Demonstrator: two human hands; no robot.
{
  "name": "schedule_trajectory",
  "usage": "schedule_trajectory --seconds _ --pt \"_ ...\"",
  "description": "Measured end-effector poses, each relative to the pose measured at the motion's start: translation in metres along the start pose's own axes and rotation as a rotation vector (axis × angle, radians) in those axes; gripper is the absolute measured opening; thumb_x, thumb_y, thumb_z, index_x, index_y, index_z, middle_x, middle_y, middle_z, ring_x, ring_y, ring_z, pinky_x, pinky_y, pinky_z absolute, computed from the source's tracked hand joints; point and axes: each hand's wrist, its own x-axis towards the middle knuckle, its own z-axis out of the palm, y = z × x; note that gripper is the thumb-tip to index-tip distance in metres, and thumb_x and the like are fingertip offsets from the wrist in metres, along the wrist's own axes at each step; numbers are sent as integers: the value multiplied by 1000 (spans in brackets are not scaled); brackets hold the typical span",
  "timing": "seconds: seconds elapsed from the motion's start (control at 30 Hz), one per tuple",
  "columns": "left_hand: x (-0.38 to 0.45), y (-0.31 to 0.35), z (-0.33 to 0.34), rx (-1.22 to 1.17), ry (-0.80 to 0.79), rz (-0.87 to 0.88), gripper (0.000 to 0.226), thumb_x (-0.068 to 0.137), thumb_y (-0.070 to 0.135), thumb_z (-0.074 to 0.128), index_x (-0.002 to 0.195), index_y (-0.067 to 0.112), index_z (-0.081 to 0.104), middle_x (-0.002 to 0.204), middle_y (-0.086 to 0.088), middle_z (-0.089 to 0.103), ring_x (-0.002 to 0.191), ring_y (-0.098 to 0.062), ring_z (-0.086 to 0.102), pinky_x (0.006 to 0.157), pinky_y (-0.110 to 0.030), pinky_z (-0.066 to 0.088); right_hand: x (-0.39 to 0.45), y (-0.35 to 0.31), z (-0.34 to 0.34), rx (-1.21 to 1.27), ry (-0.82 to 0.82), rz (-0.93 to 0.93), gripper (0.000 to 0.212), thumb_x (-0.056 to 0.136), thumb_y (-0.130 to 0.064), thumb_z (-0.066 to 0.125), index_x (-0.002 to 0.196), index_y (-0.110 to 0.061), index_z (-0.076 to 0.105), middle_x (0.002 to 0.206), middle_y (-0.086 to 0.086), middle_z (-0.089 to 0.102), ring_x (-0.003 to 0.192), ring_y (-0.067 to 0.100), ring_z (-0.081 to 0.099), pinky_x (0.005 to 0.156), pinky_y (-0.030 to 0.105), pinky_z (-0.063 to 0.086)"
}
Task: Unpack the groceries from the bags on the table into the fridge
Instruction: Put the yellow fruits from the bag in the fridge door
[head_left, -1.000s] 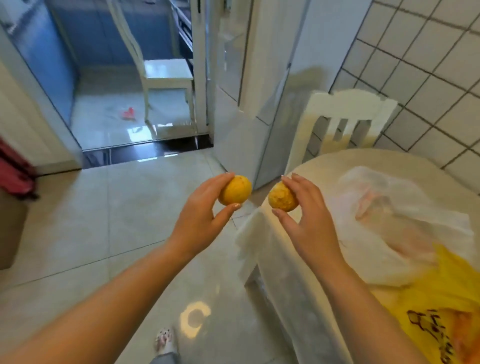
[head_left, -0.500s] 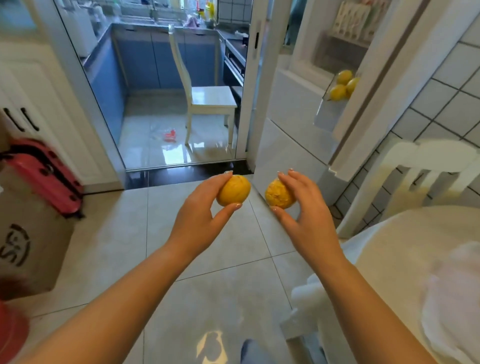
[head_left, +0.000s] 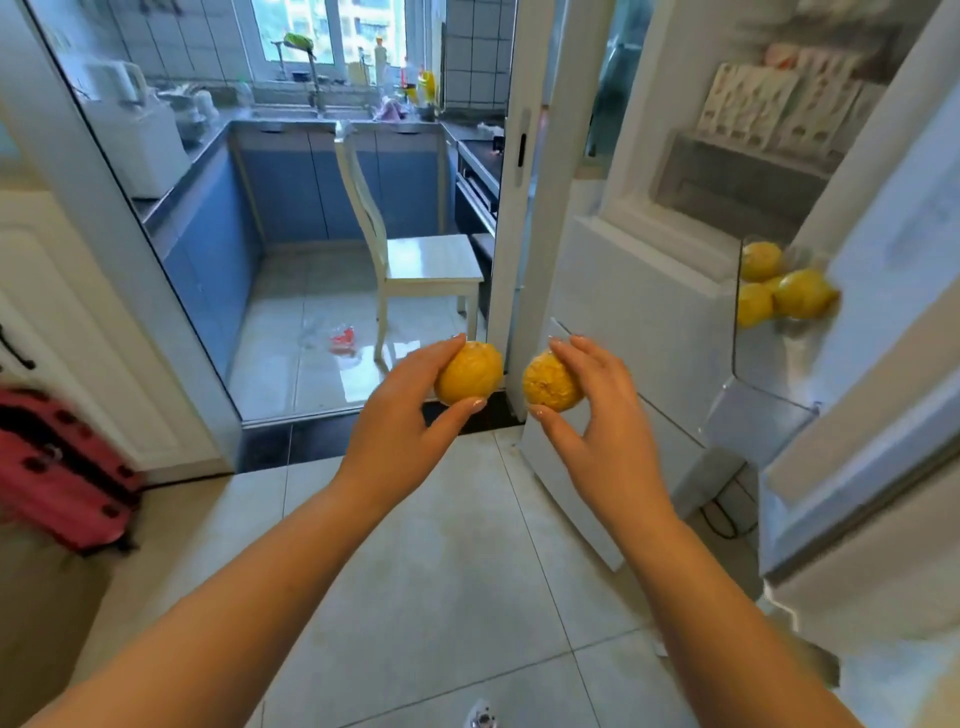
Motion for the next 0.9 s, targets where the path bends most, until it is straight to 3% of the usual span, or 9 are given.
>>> schedule_trajectory --seconds 0.2,0.37,0.53,0.67,0.8,0.9 --pt "97 -25 28 13 28 26 56 79 40 58 131 32 37 126 13 44 111 7 36 83 8 26 92 32 16 82 99 65 56 85 -28 67 135 -29 42 138 -3 43 119 0 38 83 -6 28" --pt "162 -47 62 -28 -3 73 56 81 36 62 130 37 33 126 16 40 112 12 31 83 9 26 134 62 18 27 148 136 57 84 -29 67 135 -28 42 140 -4 40 112 -10 29 80 -10 24" --pt "225 -63 109 -121 -105 193 55 79 43 56 129 37 33 127 16 40 111 11 34 80 6 29 169 102 18 -39 259 257 57 84 -28 67 135 -27 42 142 -5 38 121 -3 31 85 -8 23" --pt "287 -72 145 -207 -217 313 57 79 42 59 131 32 39 126 16 43 114 7 36 87 -4 31 202 125 18 -122 440 300 54 84 -26 67 132 -30 42 141 -1 38 125 0 31 92 -7 19" --pt "346 -60 179 -332 -353 448 58 78 40 62 132 31 41 125 14 47 113 5 41 89 -6 34 227 132 0 -239 666 321 50 83 -29 66 127 -34 42 135 3 39 124 2 35 98 7 31" --pt "372 -46 209 -435 -461 521 58 79 42 61 132 34 39 127 15 46 115 3 42 89 -8 35 232 131 -18 -435 758 376 51 79 -29 67 125 -29 46 131 5 42 118 -2 34 96 2 26"
